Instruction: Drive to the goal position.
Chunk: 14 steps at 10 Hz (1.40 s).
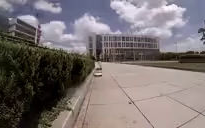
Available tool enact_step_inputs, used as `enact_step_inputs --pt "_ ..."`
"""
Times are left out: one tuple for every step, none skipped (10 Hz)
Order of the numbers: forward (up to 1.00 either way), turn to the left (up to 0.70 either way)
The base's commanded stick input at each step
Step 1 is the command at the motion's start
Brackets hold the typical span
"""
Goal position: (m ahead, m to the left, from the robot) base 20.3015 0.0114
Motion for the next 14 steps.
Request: enact_step_inputs --pt "0.04 0.00" --pt "0.04 0.00" --pt "0.04 0.00" --pt "0.03 0.00" --pt "0.01 0.00" --pt "0.02 0.00" --pt "0.04 0.00" --pt "0.04 0.00" --pt "0.04 0.00" --pt "0.04 0.00" --pt "0.04 0.00" --pt "0.04 0.00" --pt "0.04 0.00" --pt "0.04 0.00"
